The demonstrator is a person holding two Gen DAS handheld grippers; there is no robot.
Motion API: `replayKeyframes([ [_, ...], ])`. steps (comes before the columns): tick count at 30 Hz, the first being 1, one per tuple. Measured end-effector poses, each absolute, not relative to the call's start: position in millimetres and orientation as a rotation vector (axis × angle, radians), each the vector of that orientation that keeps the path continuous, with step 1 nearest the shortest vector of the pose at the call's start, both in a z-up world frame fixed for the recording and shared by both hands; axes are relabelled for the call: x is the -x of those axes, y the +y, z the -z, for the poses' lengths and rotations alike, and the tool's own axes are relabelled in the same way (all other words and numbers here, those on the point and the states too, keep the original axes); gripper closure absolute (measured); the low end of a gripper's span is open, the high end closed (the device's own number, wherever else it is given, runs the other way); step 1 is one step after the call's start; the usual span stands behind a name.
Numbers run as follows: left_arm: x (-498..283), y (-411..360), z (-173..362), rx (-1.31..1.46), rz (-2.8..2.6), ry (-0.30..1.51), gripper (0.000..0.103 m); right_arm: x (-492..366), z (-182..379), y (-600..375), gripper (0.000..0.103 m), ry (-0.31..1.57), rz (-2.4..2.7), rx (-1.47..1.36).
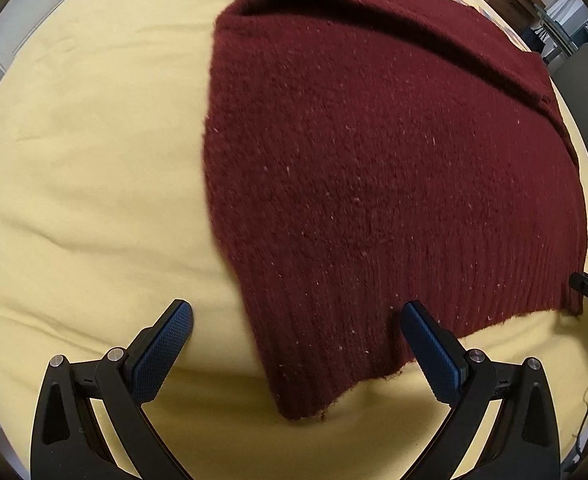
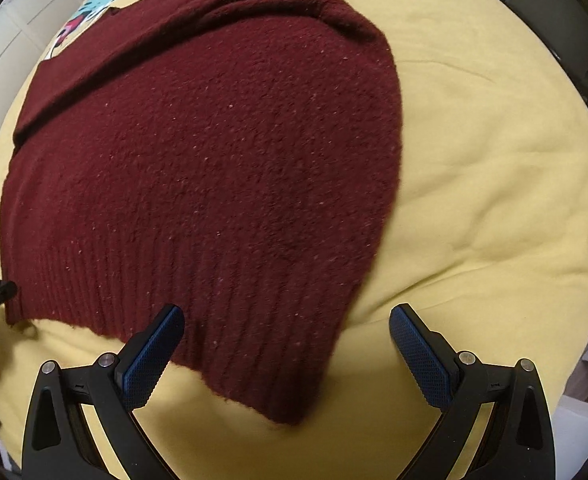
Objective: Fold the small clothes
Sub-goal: 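Lift both tools and move them to the sweater hem, then grasp the sweater hem with both tools and lift it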
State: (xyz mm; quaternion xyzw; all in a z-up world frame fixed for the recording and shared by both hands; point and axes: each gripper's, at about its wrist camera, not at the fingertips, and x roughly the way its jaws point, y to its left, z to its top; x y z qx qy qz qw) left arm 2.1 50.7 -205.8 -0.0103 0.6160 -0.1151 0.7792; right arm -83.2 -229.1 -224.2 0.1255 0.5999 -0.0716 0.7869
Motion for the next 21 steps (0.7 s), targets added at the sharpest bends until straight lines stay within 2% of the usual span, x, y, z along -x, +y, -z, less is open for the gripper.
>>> replayKeyframes([
  [2, -2.1, 49.9, 207.2, 0.026, 0.248, 1.337, 0.001, 82.9, 224.9, -227.1, 0.012, 1.305, 0.163, -0.259],
  [4, -0.7, 50.3, 209.3, 0.039, 0.263, 1.341, 0.002, 83.4, 226.8, -226.7, 0.037, 1.326, 0.175, -0.265],
  [5, -0.1, 50.5, 209.2, 0.045, 0.277, 1.342, 0.006, 84.0, 228.1, -227.2, 0.042, 1.334, 0.168, -0.282],
  [6, 0.9, 50.7, 209.2, 0.048, 0.291, 1.345, 0.014, 85.7, 229.4, -227.5, 0.049, 1.341, 0.155, -0.303],
  [7, -6.2, 48.2, 210.9, -0.001, 0.301, 1.443, 0.021, 86.8, 230.9, -227.8, 0.055, 1.349, 0.144, -0.323],
  [8, -6.1, 48.0, 211.0, 0.006, 0.317, 1.450, 0.039, 87.8, 231.4, -228.0, 0.059, 1.351, 0.138, -0.332],
  [9, -5.8, 47.8, 210.4, 0.006, 0.333, 1.469, 0.057, 89.1, 231.1, -228.6, 0.071, 1.348, 0.129, -0.344],
  [10, -5.8, 47.8, 209.1, 0.006, 0.340, 1.471, 0.064, 90.5, 230.3, -229.7, 0.083, 1.341, 0.120, -0.361],
  [12, -6.6, 49.1, 205.3, 0.030, 0.373, 1.477, 0.092, 93.9, 229.6, -232.4, 0.086, 1.334, 0.098, -0.387],
  [15, -11.7, 50.5, 196.9, 0.055, 0.412, 1.484, 0.093, 98.1, 224.7, -235.8, 0.091, 1.330, 0.072, -0.368],
  [21, -22.4, 42.8, 153.7, 0.081, 0.498, 1.424, 0.094, 98.7, 190.7, -243.7, 0.092, 1.246, 0.034, -0.396],
])
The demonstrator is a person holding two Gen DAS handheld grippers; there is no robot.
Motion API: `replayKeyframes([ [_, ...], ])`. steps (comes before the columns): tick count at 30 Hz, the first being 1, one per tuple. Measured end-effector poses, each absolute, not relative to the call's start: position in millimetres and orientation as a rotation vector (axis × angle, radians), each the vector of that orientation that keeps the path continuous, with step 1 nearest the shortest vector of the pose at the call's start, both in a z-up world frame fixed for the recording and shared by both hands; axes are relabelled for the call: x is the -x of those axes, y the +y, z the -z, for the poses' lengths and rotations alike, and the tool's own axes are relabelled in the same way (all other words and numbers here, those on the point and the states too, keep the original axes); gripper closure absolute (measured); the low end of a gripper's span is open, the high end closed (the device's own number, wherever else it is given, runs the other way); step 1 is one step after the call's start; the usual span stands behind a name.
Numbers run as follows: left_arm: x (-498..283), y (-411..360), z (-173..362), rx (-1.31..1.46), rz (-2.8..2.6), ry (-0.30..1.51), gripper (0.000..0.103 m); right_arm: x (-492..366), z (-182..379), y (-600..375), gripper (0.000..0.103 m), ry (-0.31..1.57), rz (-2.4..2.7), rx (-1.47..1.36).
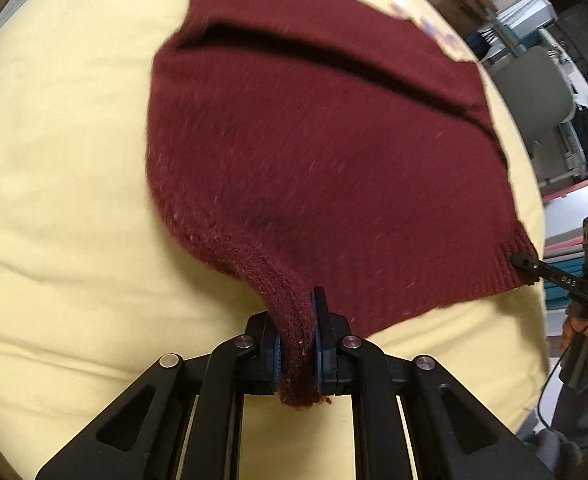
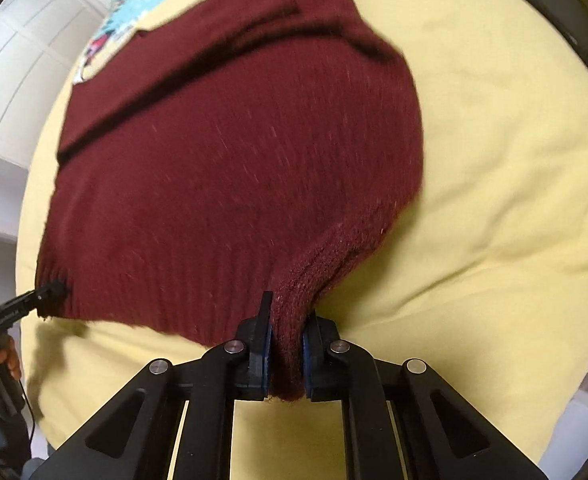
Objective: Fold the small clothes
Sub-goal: 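Grasp the sweater hem with both tools and lift it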
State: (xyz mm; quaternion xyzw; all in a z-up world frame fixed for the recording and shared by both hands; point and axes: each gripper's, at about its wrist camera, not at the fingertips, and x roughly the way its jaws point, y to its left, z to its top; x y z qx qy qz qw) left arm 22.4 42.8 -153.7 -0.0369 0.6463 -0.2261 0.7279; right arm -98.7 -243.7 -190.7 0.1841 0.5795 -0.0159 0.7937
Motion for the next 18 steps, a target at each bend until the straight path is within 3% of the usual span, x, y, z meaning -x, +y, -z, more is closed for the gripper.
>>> replayKeyframes([
  [10, -79.8, 43.9, 77.2, 0.110, 0.543, 1.251, 0.094, 57.3, 120.6, -263.9, 0.092, 1.052, -0.009, -0.396],
  [18, -157.5, 37.9, 21.2, 0.076, 0.484, 1.068, 0.094, -35.8, 59.7, -263.3, 0.093, 0.870, 0.019, -0.364],
])
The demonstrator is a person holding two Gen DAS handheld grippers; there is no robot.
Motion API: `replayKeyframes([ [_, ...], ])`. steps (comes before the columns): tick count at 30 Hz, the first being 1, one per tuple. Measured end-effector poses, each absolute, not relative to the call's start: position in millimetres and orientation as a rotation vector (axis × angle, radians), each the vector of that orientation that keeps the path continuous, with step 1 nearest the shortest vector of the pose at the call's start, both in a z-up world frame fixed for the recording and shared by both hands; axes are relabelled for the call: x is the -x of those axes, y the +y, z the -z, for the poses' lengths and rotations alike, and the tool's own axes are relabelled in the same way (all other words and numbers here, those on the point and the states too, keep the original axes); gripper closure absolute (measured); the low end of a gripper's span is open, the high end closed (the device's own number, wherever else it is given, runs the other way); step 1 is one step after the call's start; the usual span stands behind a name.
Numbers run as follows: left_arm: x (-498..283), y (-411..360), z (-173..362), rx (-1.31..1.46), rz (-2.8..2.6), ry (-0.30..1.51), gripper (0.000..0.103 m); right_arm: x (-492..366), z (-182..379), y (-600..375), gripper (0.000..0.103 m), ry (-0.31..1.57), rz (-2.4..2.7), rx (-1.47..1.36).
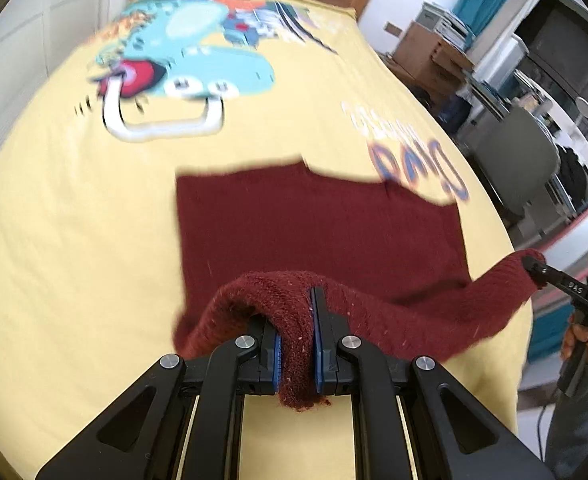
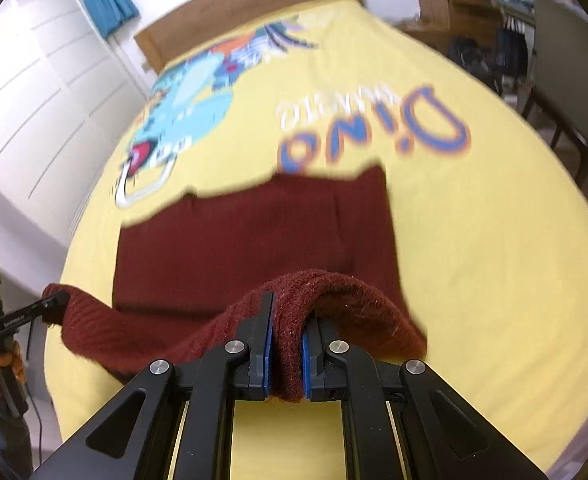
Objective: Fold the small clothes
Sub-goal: 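Grasp the sweater hem with both tools and lift it, then lay the hem over toward the collar with both tools and release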
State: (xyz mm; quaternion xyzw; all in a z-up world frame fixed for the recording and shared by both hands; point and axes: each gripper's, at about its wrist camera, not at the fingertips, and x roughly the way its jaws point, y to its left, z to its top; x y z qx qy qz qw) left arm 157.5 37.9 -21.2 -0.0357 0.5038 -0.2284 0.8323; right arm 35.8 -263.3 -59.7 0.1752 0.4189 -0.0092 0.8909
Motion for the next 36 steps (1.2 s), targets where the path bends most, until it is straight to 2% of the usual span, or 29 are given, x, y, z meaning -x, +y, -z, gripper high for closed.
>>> replayKeyframes([
  [4, -195.7, 38.0, 13.4, 0.083, 0.448, 1.035, 0.094, -80.9, 38.8, -276.4, 0.093, 0.839, 0.042, -0.355],
  [8, -231.7, 28.2, 31.1, 0.069, 0.405, 1.057, 0.094, -134.0, 39.0, -288.3, 0.093, 0.868, 0.067, -0.364],
  [17, -276.6, 4.1, 105.1, -0.013, 0.278, 1.131, 0.094, -197.7, 98.6, -298.8, 0.092, 1.029, 0.149, -0.339],
  [22, -279.6, 4.4, 116.3, -0.018, 0.236, 1.126, 0.086, -206.7, 119.5, -298.1, 0.083, 1.058, 0.187, -0.317],
  [23, -279.2, 3.0, 116.1, -0.031, 0.223, 1.140, 0.075, -205.9, 120.3, -298.5, 0.081, 1.053, 0.192, -0.320],
  [24, -277.9, 1.2, 114.4, -0.045, 0.216, 1.136, 0.059, -204.7, 120.1, -298.7, 0.074, 1.048, 0.199, -0.317],
  [26, -272.2, -1.4, 105.9, -0.078, 0.188, 1.085, 0.038, -202.5, 118.6, -298.6, 0.050, 1.039, 0.211, -0.303],
  [27, -270.3, -1.7, 101.8, -0.080, 0.183, 1.066, 0.036, -200.8, 116.5, -298.5, 0.032, 1.030, 0.223, -0.293],
  [28, -269.2, -1.8, 99.4, -0.072, 0.187, 1.060, 0.036, -198.6, 113.3, -298.3, 0.025, 1.017, 0.233, -0.285],
  [29, -268.2, -2.0, 96.1, -0.056, 0.199, 1.059, 0.034, -197.2, 110.6, -298.1, 0.025, 1.006, 0.233, -0.282],
  [31, -265.3, -4.5, 90.6, -0.045, 0.219, 1.045, 0.020, -193.7, 102.3, -295.5, 0.023, 0.980, 0.214, -0.274],
  [32, -262.2, -7.5, 86.7, -0.049, 0.237, 1.026, 0.008, -192.1, 97.9, -292.3, 0.022, 0.972, 0.206, -0.262],
  [33, -259.0, -10.5, 83.1, -0.056, 0.246, 1.010, 0.002, -190.5, 93.6, -288.1, 0.021, 0.961, 0.198, -0.244],
  [36, -247.2, -23.1, 73.0, -0.077, 0.289, 0.950, 0.001, -184.7, 79.3, -268.7, 0.017, 0.921, 0.188, -0.152],
])
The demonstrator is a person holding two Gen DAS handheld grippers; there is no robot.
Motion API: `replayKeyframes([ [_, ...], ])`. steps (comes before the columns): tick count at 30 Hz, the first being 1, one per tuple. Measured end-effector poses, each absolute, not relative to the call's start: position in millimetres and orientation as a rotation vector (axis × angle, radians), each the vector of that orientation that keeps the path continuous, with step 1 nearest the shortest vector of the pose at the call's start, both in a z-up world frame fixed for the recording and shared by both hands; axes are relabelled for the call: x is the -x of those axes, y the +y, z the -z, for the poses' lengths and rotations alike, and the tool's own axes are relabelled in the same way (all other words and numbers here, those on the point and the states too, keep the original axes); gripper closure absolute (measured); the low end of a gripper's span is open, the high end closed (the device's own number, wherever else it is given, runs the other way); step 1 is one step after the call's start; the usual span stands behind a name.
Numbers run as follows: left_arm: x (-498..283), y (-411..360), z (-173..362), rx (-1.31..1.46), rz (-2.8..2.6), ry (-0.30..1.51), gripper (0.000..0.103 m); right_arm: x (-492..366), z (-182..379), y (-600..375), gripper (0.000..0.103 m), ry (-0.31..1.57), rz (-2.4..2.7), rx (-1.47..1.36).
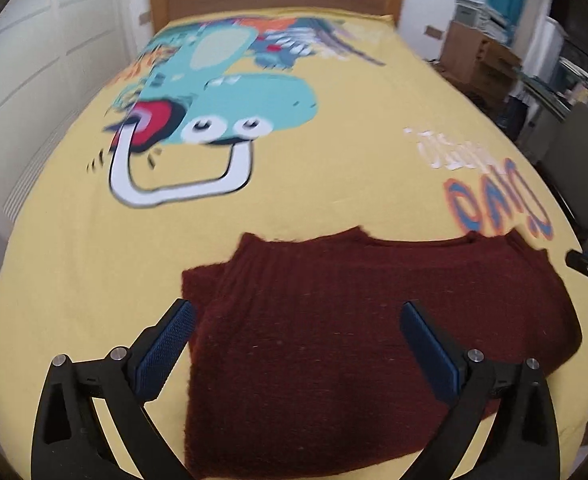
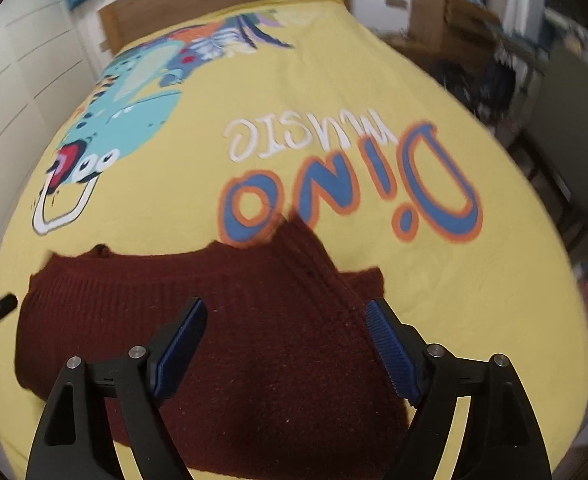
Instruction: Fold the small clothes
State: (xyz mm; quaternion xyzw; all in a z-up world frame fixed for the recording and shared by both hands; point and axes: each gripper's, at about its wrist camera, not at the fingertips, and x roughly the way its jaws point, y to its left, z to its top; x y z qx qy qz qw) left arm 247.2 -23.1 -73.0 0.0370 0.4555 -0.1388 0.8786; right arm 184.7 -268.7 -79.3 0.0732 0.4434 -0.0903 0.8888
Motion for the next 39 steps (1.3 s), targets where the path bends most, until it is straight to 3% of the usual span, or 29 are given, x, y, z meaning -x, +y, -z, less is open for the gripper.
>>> replayKeyframes([
  [4, -234.7, -39.3, 73.3, -0.077, 0.353, 0.932, 0.001, -175.8, 68.9, -238.0, 0.000, 0.874, 0.135, -0.071],
  [10, -213.8, -62.7, 108.3, -0.124, 0.388, 0.958, 0.001, -153.8, 94.8, -186.6, 0.000, 0.813, 0.056, 0.057],
  [19, -201.6, -66.6, 176.9, -0.141, 0.375, 1.084, 0.001, -141.9, 182.1, -167.4, 0.000, 0.950, 0.029, 0.055],
  [29, -213.4, -19.0, 174.6, -0.118, 0.300, 1.068, 0.001, -130.0, 186.5, -235.6, 0.000, 0.943, 0.144, -0.042],
  [39, -202.1, -19.3, 190.1, -0.124, 0.285, 1.029, 0.001, -117.1, 209.6, -262.7, 0.000, 0.955, 0.145, -0.124],
])
